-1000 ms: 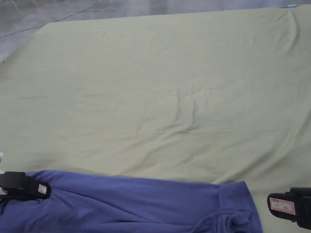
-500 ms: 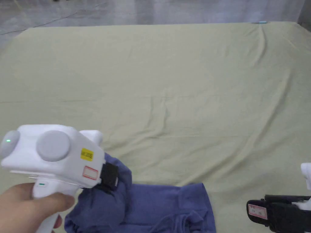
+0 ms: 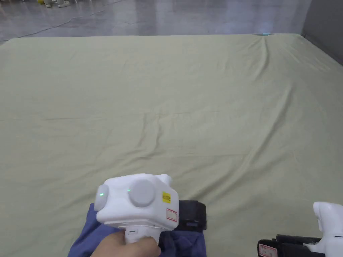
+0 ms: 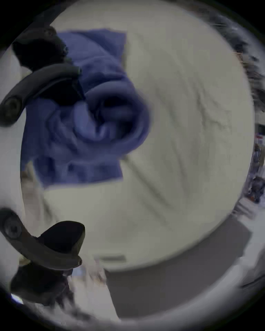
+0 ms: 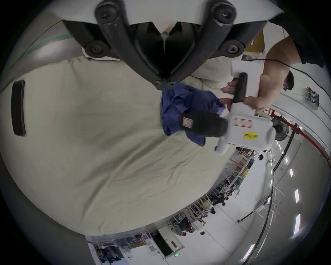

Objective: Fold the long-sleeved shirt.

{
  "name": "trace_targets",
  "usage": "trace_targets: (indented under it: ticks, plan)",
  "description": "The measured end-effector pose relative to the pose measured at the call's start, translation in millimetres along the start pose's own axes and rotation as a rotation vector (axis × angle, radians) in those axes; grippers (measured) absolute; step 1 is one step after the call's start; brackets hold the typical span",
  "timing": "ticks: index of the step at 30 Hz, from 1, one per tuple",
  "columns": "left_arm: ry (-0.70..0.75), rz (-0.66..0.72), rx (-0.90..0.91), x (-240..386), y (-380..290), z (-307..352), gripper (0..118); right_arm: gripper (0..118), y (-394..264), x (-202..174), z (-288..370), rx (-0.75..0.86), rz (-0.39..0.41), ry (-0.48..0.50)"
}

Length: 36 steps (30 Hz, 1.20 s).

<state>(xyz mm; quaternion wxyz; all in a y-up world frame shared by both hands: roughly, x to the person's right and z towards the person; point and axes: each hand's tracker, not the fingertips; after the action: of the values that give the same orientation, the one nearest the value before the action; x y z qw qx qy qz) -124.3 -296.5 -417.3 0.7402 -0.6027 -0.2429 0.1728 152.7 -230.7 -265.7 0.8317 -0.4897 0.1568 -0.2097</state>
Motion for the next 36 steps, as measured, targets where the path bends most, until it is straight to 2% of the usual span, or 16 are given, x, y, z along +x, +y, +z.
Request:
trace_targets:
  ticks: [2, 3, 4, 5, 6, 7, 8, 9, 11, 14, 17, 23, 26, 30, 33, 36]
  plan:
    - [-0.075, 0.088, 0.018, -9.1, -1.5, 22.4, 114, 0, 1.4, 0.2, 3.5, 0.015, 0.000, 0.007]
    - [-0.145, 0.135, 0.063, -15.8, -2.5, 36.8, 104, 0, 2.9, 1.0, 5.7, 0.027, 0.001, 0.015]
    - [-0.185, 0.150, 0.119, -19.6, 2.5, 53.1, 86, 0, 4.1, 0.6, 8.3, 0.038, 0.002, 0.023]
    - [-0.154, 0.143, 0.164, -28.7, 1.8, 67.7, 54, 0, 5.0, 0.0, 10.8, 0.053, 0.002, 0.032]
    - [-0.067, 0.104, 0.201, -38.0, 1.2, 82.1, 54, 0, 5.6, -0.7, 12.8, 0.065, 0.002, 0.039]
    - [0.049, 0.054, 0.251, -45.9, 0.3, 95.8, 41, 0, 6.3, -2.6, 14.9, 0.075, 0.000, 0.046]
    - [0.156, 0.015, 0.292, -45.4, 3.2, 104.2, 15, 0, 6.4, -3.6, 15.2, 0.079, 0.000, 0.051]
    - [0.287, -0.023, 0.297, -51.1, 1.2, 108.0, 0, 0, 6.3, -4.2, 14.6, 0.081, 0.000, 0.057]
    - [0.392, -0.134, 0.236, -56.8, -0.3, 99.9, 0, 0, 5.9, -6.6, 12.0, 0.076, 0.001, 0.062]
    - [0.461, -0.260, 0.117, -45.2, -7.7, 64.6, 0, 0, 4.7, -7.6, 5.8, 0.063, 0.000, 0.048]
    - [0.342, -0.361, 0.044, -15.0, -24.6, 25.0, 0, 0, 4.0, -6.2, 3.6, 0.054, -0.015, 0.029]
    - [0.460, -0.510, 0.038, 42.1, -43.4, -31.2, 0, 0, 5.2, -3.2, 8.6, 0.061, -0.049, -0.015]
    - [0.337, -0.448, 0.035, 60.7, -46.5, -36.1, 0, 0, 9.1, -3.4, 11.2, 0.073, -0.062, -0.030]
    - [-0.049, -0.343, -0.087, 83.4, -47.9, -23.2, 0, 0, 23.2, -13.1, 18.2, 0.120, -0.055, -0.053]
    - [-0.094, -0.322, -0.008, 77.4, -37.1, 21.4, 0, 0, 39.0, -27.8, 24.0, 0.186, -0.018, -0.087]
    - [-0.089, -0.240, 0.144, 37.3, -21.1, 86.8, 0, 0, 52.8, -47.1, 11.3, 0.188, 0.007, -0.057]
